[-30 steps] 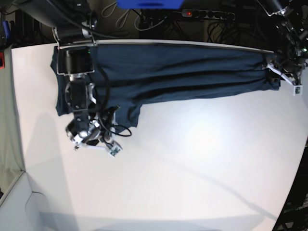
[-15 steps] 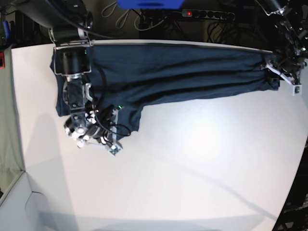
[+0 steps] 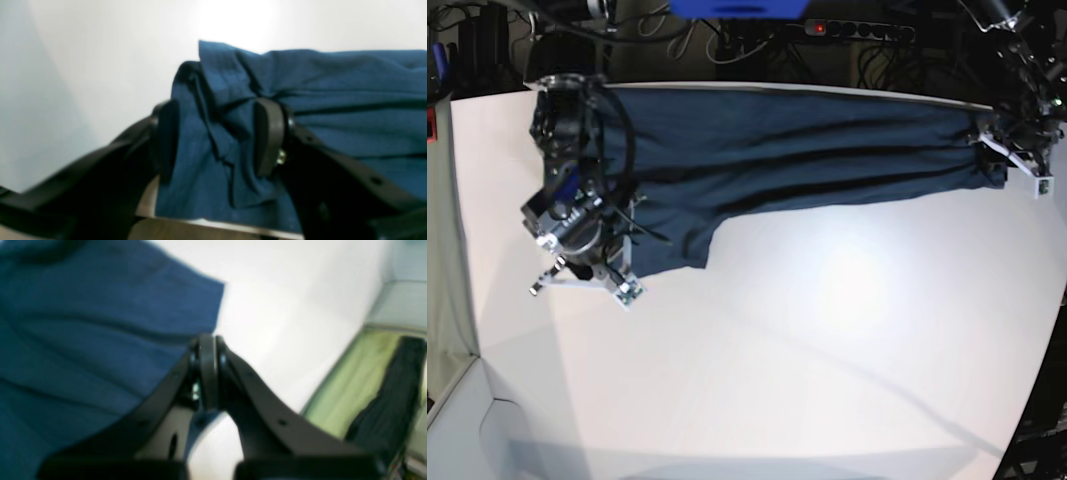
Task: Layout the t-shirt on the table in an organized manner, then fold the t-shirt properly
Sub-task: 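Grasp the hanging sleeve and hem with the right gripper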
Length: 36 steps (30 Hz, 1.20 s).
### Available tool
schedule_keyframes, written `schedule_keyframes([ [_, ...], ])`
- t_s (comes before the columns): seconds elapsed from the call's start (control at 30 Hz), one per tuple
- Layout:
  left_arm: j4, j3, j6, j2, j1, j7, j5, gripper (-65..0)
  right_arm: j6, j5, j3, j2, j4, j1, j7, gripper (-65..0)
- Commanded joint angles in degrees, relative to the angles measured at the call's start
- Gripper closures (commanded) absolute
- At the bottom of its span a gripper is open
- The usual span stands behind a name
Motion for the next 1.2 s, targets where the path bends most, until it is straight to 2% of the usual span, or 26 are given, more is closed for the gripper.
schedule_keyframes([
  [0.0, 0.4, -0.2, -0.1, -0.7, 0.0, 0.5, 0.5, -32.9, 0.0, -0.2, 0.1, 0.2, 2.6, -0.1, -0.3, 0.0],
  [0.13, 0.4, 0.0, -0.1, -0.8, -0.1, 0.5, 0.5, -32.9, 0.0, -0.5, 0.1, 0.1, 3.3, -0.2, -1.7, 0.0],
  [0.27, 0.3, 0.0, -0.1, -0.8, 0.0, 0.5, 0.5, -32.9, 0.0, -0.6, 0.2, 0.0, -1.0, 1.7, -1.8, -0.9],
  [0.33, 0.3, 0.0, -0.1, -0.8, 0.0, 0.5, 0.5, -32.9, 0.0, -0.6, 0.2, 0.0, -3.9, 3.0, -1.8, -5.9],
  [0.5, 0.3, -0.3, -0.1, -0.8, 0.0, 0.6, 0.5, -32.9, 0.0, -0.6, 0.3, 0.3, -14.5, 8.7, -1.2, -26.0],
  [0.63, 0.3, -0.3, -0.1, -0.8, 0.0, 0.7, 0.5, -32.9, 0.0, -0.3, 1.6, 0.3, -22.5, 13.4, -0.8, -35.5],
  [0.93, 0.5, -0.3, -0.1, -0.8, 0.1, 0.7, 0.5, -32.9, 0.0, -0.3, 7.1, 0.2, -37.9, 20.1, 3.9, -36.2],
  [1.17, 0.3, -0.3, -0.1, -0.8, 0.0, 0.7, 0.6, -32.9, 0.0, -0.2, 8.2, -1.0, -39.4, 19.9, 4.5, -36.2],
])
